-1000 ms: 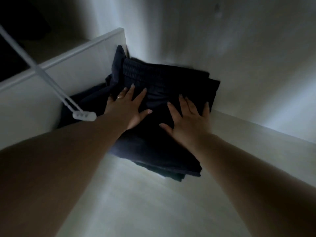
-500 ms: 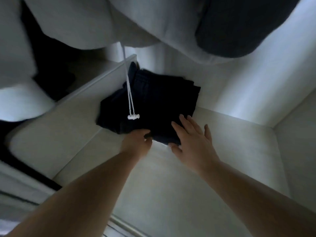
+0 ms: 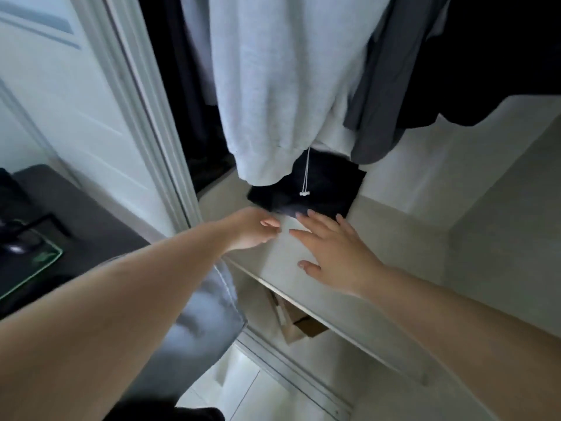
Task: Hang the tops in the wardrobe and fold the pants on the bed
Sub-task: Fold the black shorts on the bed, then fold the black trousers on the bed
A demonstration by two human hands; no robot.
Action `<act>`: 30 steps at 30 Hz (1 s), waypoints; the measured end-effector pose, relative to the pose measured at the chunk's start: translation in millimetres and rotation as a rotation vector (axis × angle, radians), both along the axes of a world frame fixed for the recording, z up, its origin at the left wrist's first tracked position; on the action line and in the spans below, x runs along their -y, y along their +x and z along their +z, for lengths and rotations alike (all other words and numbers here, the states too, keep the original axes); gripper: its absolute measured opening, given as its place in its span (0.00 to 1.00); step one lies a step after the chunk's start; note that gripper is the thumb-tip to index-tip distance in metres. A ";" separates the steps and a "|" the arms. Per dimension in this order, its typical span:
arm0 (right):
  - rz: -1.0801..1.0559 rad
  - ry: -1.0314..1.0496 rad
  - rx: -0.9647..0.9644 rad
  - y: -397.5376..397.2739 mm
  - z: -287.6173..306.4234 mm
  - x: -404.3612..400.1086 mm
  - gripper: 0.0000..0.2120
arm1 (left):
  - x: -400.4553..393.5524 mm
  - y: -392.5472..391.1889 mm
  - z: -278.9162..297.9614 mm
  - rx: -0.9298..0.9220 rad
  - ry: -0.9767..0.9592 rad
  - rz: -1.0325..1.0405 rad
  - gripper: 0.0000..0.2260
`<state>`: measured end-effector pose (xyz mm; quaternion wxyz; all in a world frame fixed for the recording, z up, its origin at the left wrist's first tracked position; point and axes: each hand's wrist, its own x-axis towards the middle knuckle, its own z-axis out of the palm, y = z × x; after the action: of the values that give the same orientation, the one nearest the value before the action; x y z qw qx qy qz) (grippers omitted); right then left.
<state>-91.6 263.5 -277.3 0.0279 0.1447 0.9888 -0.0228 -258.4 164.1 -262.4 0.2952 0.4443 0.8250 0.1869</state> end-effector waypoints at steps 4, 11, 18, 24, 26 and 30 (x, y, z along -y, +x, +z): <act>0.122 0.052 -0.050 -2.5 51.8 42.8 0.29 | 75.5 12.8 57.9 0.003 0.023 0.032 0.15; 0.396 0.118 -0.109 11.9 103.2 139.2 0.29 | 256.2 34.5 114.0 -0.017 0.167 0.462 0.13; 0.549 0.075 -0.113 6.8 108.4 220.4 0.29 | 423.2 55.7 94.5 0.034 0.256 0.812 0.07; 0.555 -0.037 -0.078 -40.8 109.6 278.6 0.34 | 495.3 42.6 67.0 0.054 0.246 0.948 0.06; 0.463 -0.121 -0.024 -63.5 109.2 294.2 0.36 | 509.6 33.3 57.3 0.068 0.130 0.933 0.07; 0.310 -0.211 0.107 -108.5 102.8 313.3 0.37 | 524.3 14.8 33.5 0.210 -0.150 0.870 0.18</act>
<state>-200.2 -49.8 -174.5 0.0985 -0.0119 0.9885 -0.1142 -243.6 -360.2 -228.9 0.3028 0.0122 0.9117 0.2773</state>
